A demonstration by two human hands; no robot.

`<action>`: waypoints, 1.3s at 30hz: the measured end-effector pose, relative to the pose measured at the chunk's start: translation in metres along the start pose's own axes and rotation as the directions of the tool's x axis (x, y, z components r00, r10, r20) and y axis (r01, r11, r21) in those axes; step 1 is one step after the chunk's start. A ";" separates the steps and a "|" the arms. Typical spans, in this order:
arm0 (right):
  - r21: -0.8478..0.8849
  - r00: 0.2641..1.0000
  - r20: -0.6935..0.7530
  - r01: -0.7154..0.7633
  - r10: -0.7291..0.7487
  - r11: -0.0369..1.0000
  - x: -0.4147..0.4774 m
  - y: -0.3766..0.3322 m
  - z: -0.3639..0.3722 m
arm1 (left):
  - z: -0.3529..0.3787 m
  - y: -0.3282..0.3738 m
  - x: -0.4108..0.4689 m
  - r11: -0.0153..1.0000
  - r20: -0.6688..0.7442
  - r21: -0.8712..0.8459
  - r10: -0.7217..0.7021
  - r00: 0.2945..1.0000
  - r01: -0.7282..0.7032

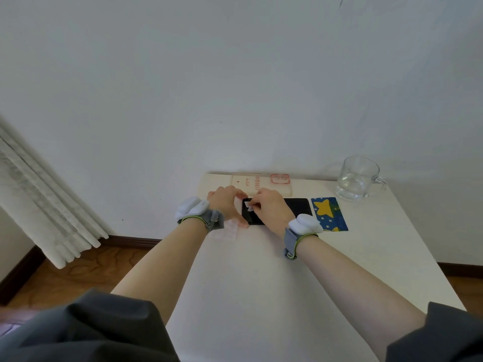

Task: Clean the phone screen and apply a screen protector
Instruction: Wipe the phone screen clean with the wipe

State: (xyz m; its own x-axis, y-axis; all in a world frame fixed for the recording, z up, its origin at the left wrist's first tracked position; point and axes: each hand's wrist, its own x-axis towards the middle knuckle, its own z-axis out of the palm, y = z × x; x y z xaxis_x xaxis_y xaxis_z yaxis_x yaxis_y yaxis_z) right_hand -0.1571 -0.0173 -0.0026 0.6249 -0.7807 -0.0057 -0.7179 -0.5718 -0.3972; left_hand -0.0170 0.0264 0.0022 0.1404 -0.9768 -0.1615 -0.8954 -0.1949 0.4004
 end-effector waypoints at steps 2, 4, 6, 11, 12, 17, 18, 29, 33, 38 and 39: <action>-0.022 0.999 0.020 -0.046 0.047 0.999 0.006 -0.002 -0.002 | -0.001 0.001 -0.001 1.000 0.005 0.009 0.001 1.000 -0.001; -0.033 0.998 0.004 -0.064 0.064 0.997 0.013 -0.002 0.001 | -0.002 0.001 -0.001 1.000 0.007 0.013 0.003 1.000 -0.003; -0.051 0.998 -0.033 -0.053 0.052 0.997 0.016 -0.003 0.008 | -0.002 0.002 0.000 1.000 0.012 0.023 0.008 1.000 -0.008; -0.036 0.998 -0.063 0.022 -0.025 0.999 0.012 -0.002 0.016 | -0.002 0.001 0.002 0.999 0.005 0.039 0.002 1.000 -0.002; -0.030 0.997 -0.051 0.055 -0.056 0.998 0.009 -0.002 0.015 | -0.002 0.001 0.003 0.999 0.005 0.048 0.000 1.000 0.000; -0.028 0.977 0.051 0.207 -0.206 0.978 -0.007 -0.007 0.013 | 0.000 0.005 0.003 0.996 -0.013 0.092 -0.013 1.000 0.015; -0.026 0.978 0.050 0.203 -0.201 0.979 -0.004 -0.005 0.011 | 0.000 0.005 0.003 0.996 -0.011 0.090 -0.012 1.000 0.013; -0.008 0.998 -0.036 0.054 -0.054 0.999 0.012 -0.006 0.007 | -0.002 0.001 0.002 0.998 0.005 0.067 0.010 1.000 -0.011; 0.008 0.977 -0.023 0.210 -0.210 0.978 -0.008 -0.007 0.010 | -0.002 0.004 0.002 0.997 0.001 0.079 0.002 1.000 -0.002; 0.062 0.987 -0.051 0.155 -0.152 0.986 -0.013 0.010 0.003 | 0.000 0.001 0.001 0.999 0.007 0.052 -0.004 1.000 0.004; 0.071 0.992 -0.088 0.100 -0.093 0.992 -0.011 0.014 0.001 | 0.001 0.000 0.000 0.999 0.009 0.047 -0.005 1.000 0.005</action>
State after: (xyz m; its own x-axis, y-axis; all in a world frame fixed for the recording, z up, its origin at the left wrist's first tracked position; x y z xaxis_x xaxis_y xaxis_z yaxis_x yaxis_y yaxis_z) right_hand -0.1735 -0.0160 -0.0090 0.6596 -0.7432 0.1123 -0.6283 -0.6272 -0.4603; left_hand -0.0178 0.0260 0.0014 0.1413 -0.9749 -0.1722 -0.9135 -0.1955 0.3568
